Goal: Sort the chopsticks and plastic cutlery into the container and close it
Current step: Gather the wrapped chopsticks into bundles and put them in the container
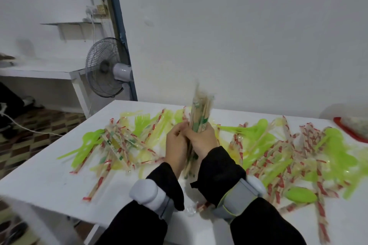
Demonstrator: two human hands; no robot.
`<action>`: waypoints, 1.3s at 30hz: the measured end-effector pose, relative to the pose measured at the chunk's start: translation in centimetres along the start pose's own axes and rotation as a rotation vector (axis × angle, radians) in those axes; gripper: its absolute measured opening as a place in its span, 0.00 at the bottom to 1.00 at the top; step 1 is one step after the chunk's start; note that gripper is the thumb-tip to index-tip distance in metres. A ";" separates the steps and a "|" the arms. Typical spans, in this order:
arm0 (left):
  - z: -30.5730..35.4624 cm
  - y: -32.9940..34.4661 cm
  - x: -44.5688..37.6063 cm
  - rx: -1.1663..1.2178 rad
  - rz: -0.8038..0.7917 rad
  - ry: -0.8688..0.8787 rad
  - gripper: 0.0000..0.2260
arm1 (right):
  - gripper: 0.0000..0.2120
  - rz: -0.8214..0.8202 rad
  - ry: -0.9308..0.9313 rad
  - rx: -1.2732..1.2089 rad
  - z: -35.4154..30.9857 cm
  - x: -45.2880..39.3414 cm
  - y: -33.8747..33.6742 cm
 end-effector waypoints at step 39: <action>4.8 11.1 -1.5 -1.146 -0.890 0.346 0.55 | 0.09 0.289 0.109 -0.682 -7.2 -4.3 -9.8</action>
Point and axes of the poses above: each hand's wrist, its own x-axis away from the middle knuckle, its own y-axis out of the palm, z = x × y, the point moved 6 cm from there along -x, towards the middle knuckle, and after that the axes turned 15 degrees about -x, right-handed, at the moved point
